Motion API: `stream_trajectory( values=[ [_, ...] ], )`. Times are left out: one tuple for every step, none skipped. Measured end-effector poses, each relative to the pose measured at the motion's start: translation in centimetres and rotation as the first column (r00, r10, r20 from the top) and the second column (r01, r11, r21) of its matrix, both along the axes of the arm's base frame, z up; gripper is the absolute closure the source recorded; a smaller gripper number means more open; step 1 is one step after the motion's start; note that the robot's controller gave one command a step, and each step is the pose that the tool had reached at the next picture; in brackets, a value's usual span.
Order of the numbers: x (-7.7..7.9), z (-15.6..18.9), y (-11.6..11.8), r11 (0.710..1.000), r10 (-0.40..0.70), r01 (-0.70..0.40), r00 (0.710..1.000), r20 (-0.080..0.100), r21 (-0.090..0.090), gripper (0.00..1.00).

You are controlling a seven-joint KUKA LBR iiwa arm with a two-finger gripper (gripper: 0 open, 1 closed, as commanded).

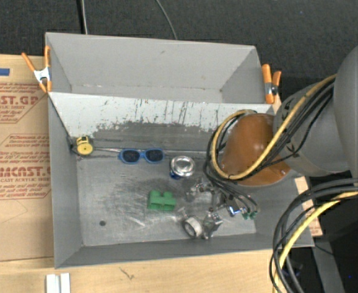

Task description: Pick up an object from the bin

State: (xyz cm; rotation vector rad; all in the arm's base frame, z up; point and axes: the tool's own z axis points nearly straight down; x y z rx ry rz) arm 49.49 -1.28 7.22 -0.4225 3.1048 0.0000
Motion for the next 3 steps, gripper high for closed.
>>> stream_trajectory(
  values=[
    [0.7, 0.0, 5.3, 0.993, -0.114, 0.114, 0.993, -0.002, 0.0, 0.0],
    [1.0, 0.3, 11.3, 0.972, -0.234, 0.234, 0.972, -0.004, 0.002, 0.0],
    [1.0, 0.5, 11.2, 0.972, -0.235, 0.235, 0.972, -0.005, 0.001, 1.0]
  ],
)
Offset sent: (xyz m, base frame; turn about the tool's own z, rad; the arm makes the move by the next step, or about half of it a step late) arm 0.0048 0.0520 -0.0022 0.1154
